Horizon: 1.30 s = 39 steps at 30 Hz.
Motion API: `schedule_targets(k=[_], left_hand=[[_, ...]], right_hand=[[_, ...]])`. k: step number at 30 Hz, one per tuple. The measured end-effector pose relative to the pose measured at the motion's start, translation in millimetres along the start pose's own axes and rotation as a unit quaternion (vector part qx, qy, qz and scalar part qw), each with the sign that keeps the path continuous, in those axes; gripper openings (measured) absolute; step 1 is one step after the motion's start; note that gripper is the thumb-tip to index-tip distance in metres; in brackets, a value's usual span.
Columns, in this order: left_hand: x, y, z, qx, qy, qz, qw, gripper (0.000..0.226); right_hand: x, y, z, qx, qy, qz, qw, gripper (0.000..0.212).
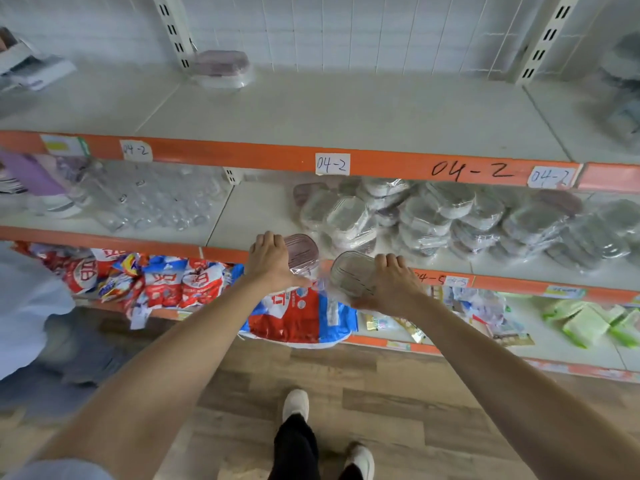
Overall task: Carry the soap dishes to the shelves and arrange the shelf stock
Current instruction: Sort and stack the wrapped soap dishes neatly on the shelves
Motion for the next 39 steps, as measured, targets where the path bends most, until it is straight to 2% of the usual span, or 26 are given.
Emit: schedule_targets(k=[7,12,23,31,39], left_hand=[[55,25,30,0.041,-0.012,-0.025,0.999,0.104],[91,61,55,0.039,-0.008,-0.047,0.998,0.103],[160,198,123,-0.035,-0.025,-0.098,0.994,0.112],[184,255,136,-0.088,-0.034,-0.087,0.992,0.101],[203,260,134,-0.089,-0.02,-0.041,0.995,0.111]], right_hand=[[40,46,30,0.036,0.008,-0.007,0.999,0.094],[65,94,65,0.026,0.006,-0.022,0.999,0.097],[88,234,122,-0.094,-0.034,-0.07,0.992,0.086],[129,296,130,-0.179,-0.138,-0.064,0.972,0.085],[135,325,140,-0.107,-0.143,-0.059,0.982,0.091]])
Point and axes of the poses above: each hand's wrist, its own y-axis towards the middle knuckle, its own z-axis out of the palm, x = y × z, the point moved 9 cm from there along y, towards the middle knuckle, and after that the axes turned 2 degrees about x, right-handed, at the moved point
